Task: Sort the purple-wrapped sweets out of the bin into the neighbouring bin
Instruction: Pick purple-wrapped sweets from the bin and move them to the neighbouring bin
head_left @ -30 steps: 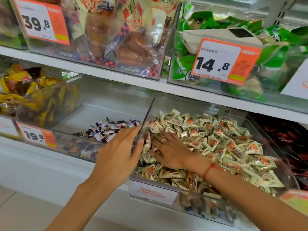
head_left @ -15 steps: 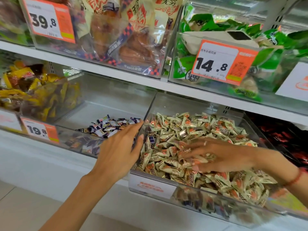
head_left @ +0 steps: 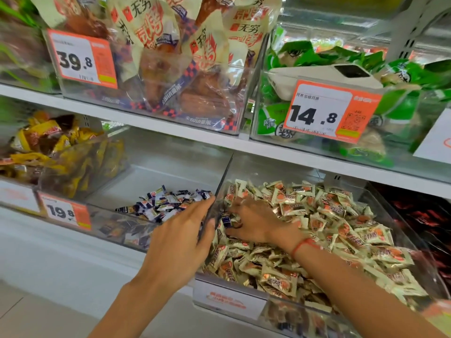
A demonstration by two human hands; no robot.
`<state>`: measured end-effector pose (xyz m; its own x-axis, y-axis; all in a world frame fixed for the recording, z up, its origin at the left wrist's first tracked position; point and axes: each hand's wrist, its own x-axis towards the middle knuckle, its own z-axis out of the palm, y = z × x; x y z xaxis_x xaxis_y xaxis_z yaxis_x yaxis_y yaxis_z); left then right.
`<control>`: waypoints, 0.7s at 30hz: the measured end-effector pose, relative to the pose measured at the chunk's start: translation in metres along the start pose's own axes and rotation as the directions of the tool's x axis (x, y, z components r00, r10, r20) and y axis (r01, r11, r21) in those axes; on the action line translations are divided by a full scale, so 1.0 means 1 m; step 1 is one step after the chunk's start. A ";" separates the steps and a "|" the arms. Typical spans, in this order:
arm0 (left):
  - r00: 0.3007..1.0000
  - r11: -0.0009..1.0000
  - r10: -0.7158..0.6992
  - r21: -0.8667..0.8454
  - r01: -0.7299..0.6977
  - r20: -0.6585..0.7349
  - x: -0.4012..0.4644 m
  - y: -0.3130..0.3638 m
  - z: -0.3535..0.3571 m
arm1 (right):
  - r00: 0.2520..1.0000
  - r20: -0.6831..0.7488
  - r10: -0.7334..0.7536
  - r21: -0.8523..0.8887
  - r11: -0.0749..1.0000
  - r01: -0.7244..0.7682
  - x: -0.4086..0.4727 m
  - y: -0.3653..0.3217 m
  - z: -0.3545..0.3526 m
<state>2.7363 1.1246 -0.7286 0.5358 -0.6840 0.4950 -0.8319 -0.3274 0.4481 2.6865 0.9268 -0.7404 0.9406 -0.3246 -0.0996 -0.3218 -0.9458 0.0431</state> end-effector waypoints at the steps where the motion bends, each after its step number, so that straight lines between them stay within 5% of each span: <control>1: 1.000 1.000 0.000 -0.002 0.000 0.000 0.000 0.000 0.000 | 0.999 0.038 0.013 -0.023 1.000 -0.012 0.005 -0.003 0.002; 4: 1.000 1.000 0.000 0.008 0.000 -0.007 0.000 0.000 0.002 | 0.992 0.115 0.047 -0.007 0.999 -0.047 0.015 -0.003 0.001; 10: 1.000 1.000 -0.003 0.005 0.003 -0.008 -0.001 0.001 -0.001 | 0.998 -0.068 -0.007 -0.107 0.994 -0.001 0.024 -0.010 0.009; 15: 1.000 1.000 -0.002 0.020 0.002 -0.010 -0.001 0.001 -0.004 | 0.999 -0.051 0.004 0.227 0.974 0.007 0.007 0.008 -0.012; 21: 0.998 0.996 0.031 -0.077 -0.035 -0.058 0.000 0.006 0.002 | 0.994 -0.108 0.002 0.718 0.692 0.077 -0.056 0.022 -0.024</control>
<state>2.7306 1.1214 -0.7275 0.5172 -0.6551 0.5507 -0.8368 -0.2522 0.4860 2.6291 0.9245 -0.7105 0.9463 -0.3232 0.0084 -0.2280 -0.6855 -0.6914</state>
